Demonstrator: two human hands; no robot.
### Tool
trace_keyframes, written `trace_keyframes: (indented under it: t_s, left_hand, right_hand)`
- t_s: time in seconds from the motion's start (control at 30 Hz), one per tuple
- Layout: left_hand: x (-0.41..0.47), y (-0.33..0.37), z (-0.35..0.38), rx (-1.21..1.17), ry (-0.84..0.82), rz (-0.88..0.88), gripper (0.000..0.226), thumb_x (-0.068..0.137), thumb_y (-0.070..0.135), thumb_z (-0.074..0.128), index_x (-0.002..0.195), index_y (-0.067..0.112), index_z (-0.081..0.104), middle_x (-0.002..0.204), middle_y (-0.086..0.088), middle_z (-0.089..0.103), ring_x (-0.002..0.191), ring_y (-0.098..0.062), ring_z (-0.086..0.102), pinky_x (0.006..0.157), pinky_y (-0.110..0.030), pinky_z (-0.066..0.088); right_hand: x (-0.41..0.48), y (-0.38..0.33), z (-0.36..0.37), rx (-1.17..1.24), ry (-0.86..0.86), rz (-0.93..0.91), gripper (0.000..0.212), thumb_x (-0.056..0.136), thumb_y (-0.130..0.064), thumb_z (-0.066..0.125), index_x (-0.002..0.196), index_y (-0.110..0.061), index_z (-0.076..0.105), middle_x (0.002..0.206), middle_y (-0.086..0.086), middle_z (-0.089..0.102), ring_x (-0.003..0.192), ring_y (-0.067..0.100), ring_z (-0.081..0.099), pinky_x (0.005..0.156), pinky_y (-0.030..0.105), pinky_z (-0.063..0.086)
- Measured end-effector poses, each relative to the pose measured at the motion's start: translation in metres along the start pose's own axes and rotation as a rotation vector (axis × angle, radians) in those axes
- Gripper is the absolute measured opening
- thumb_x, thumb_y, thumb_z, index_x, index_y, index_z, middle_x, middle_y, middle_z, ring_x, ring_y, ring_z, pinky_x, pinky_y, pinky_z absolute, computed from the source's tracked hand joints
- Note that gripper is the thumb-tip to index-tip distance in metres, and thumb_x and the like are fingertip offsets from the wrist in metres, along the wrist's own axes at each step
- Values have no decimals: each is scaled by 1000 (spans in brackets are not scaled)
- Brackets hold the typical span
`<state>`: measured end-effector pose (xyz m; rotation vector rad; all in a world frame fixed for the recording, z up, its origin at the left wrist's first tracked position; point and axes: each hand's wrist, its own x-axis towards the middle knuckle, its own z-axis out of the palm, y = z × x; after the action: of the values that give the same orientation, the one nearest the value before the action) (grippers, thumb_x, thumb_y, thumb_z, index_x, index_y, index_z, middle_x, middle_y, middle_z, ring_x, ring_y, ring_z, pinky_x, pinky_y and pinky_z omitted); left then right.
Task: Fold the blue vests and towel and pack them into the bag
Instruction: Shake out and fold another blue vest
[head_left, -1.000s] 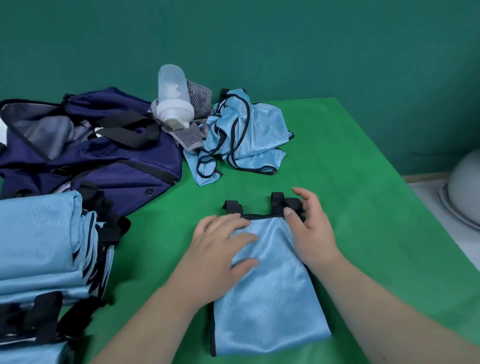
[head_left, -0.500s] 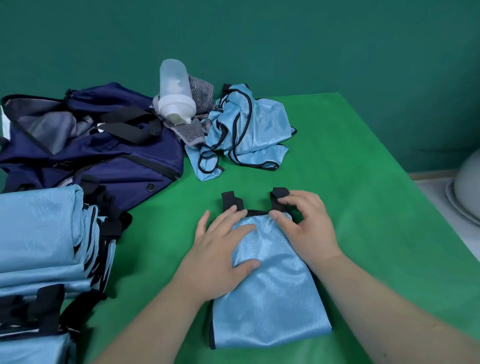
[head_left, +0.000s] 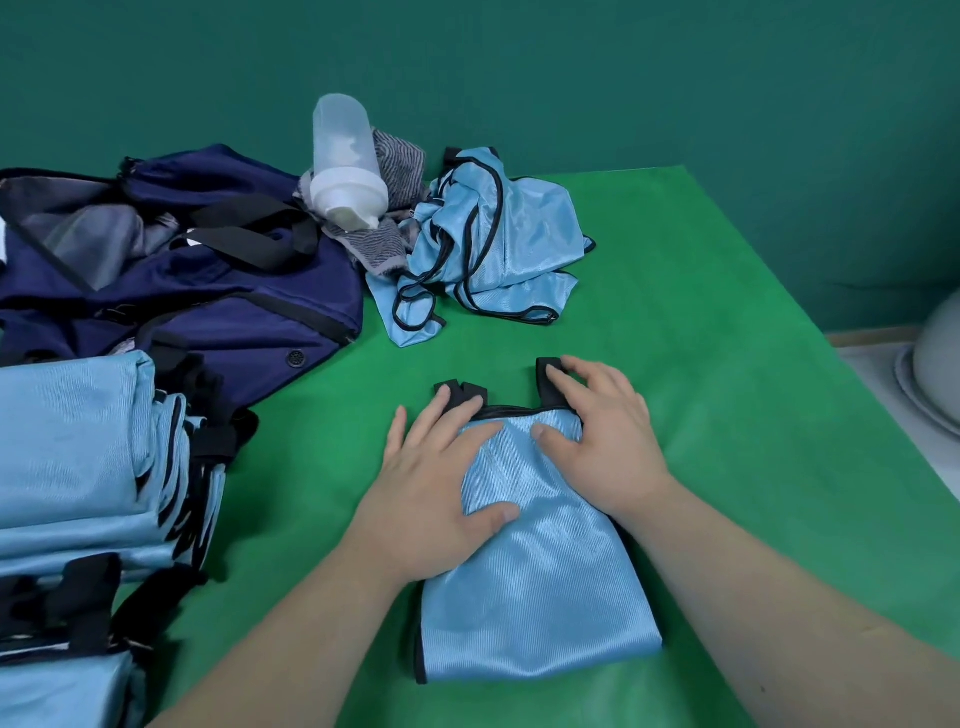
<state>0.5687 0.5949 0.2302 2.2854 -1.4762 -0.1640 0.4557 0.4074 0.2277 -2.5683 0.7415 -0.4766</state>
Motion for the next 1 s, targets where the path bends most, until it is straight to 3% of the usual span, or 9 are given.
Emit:
trace_keyframes:
  t_s: [0.2,0.33,0.4,0.47,0.57,0.67,0.73,0.8,1.0]
  left_hand:
    - [6,-12,-2,-257,-12,-32,67,78,53,62,142,43,43,157,28,19,148,5,-9,123,-46,-7]
    - [4,-13,-12,-501,-3,-79,52,79,45,65,129,48,51,157,28,22,149,4,-8,123,-51,3]
    - [-2,-8,-23,-574,2,-120,46,80,48,64,125,48,54,158,27,19,148,4,-12,123,-53,4]
    - [-16,1,-35,-438,0,-50,48,82,58,54,129,46,53,161,25,12,148,2,-16,123,-50,-3]
    - [-38,24,-40,-91,-150,88,68,88,65,38,149,36,36,164,19,-6,145,1,-26,121,-42,-16]
    - [-40,31,-29,205,-292,118,94,85,79,35,159,26,9,163,9,-20,142,-6,-36,120,-47,-18]
    - [-33,23,-24,284,-361,76,117,73,95,24,158,21,-6,160,6,-30,141,-9,-39,119,-50,-17]
    - [-27,13,-23,321,-410,73,125,67,100,22,157,21,-15,157,7,-36,139,-9,-41,119,-50,-17]
    - [-26,8,-20,338,-441,83,129,65,99,32,155,23,-21,153,7,-43,135,-9,-47,119,-49,-18]
  right_hand:
    - [3,1,-7,80,-129,48,85,71,-57,56,151,-33,38,161,-11,25,146,12,19,115,38,16]
    - [1,-4,-22,281,-193,105,79,73,-54,67,146,-39,42,164,-11,15,149,12,15,120,42,12]
    - [-7,-5,-34,399,-241,133,73,82,-43,75,146,-39,41,165,-14,4,151,11,7,123,47,12]
    - [-22,-7,-45,361,-223,96,67,88,-38,72,147,-37,39,164,-16,-3,151,7,-5,124,45,9]
    - [-54,-18,-47,84,-172,-173,64,93,-47,53,152,-26,36,167,-10,-4,150,5,-18,123,36,1]
    - [-74,-29,-36,-161,-393,-263,82,88,-61,29,158,-21,20,167,-4,-10,149,11,-26,125,42,-3]
    - [-79,-24,-30,-304,-485,-242,90,88,-71,26,160,-21,3,164,-4,-22,146,12,-34,124,46,-9]
    - [-79,-16,-32,-352,-499,-238,96,87,-77,27,160,-22,-6,162,-5,-28,144,10,-36,123,45,-12]
    - [-78,-14,-34,-337,-486,-233,103,81,-82,32,159,-27,-7,160,-10,-27,148,9,-28,123,43,-12]
